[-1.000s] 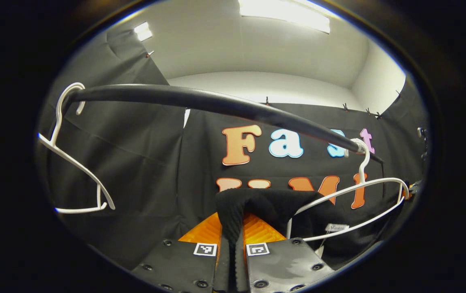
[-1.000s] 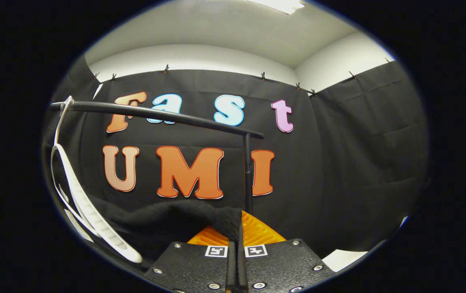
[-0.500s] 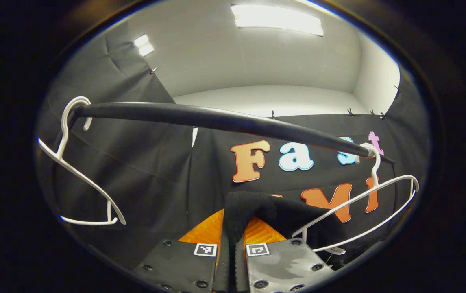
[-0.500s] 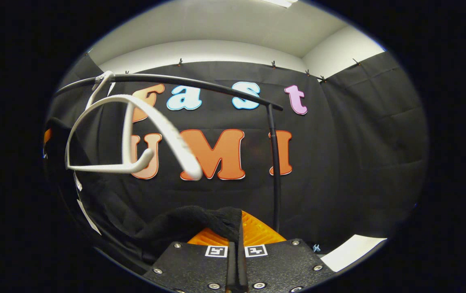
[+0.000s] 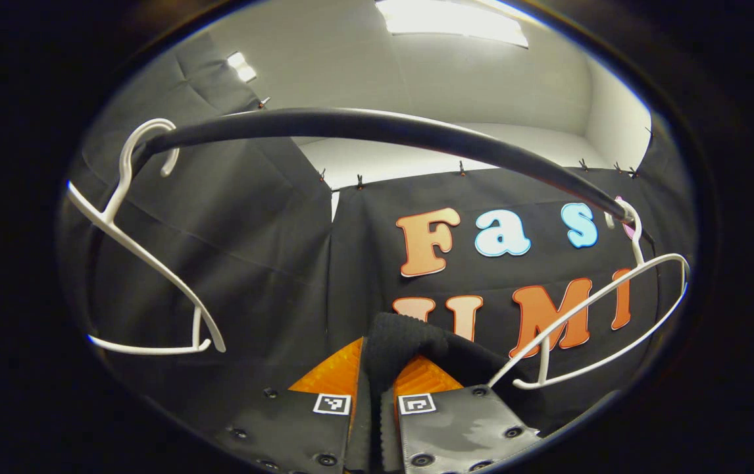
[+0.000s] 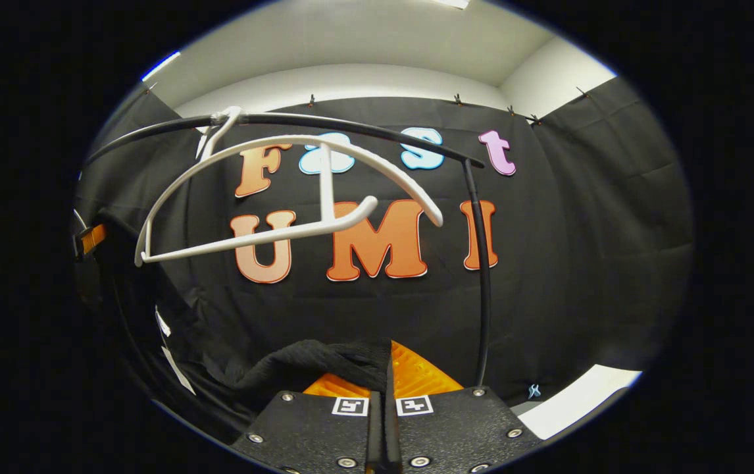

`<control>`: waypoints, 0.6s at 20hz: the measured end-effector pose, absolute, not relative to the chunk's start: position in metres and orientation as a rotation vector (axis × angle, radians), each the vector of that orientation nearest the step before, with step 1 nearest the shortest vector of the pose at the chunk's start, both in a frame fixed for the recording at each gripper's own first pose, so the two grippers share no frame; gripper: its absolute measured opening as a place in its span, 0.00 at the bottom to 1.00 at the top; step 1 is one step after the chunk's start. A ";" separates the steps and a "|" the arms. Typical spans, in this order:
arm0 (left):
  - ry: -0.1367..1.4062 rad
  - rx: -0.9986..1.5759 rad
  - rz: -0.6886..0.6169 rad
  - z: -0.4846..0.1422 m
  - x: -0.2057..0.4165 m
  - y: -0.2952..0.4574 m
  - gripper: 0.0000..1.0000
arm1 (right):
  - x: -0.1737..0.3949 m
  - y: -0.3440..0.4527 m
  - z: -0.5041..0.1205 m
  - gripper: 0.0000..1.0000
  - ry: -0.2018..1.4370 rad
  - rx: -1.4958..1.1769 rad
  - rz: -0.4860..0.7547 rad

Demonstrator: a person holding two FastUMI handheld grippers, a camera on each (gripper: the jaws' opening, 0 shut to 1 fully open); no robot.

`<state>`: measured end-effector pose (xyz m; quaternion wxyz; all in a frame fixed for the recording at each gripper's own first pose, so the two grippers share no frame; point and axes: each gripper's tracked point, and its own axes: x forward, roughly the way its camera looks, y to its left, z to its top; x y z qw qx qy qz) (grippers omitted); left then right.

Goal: Grasp the clothes on the hanger with both hands and then place them into the laundry hamper below.

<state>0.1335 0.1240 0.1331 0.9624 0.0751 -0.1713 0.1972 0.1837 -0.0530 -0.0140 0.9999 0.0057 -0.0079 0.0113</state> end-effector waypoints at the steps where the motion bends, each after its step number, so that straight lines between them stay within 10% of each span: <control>1: -0.340 0.152 0.398 0.131 0.130 0.125 0.12 | 0.177 -0.050 -0.010 0.01 -0.023 0.009 0.030; 12: -0.245 0.131 0.312 0.082 0.092 0.090 0.12 | 0.122 -0.020 -0.013 0.01 -0.018 0.004 0.093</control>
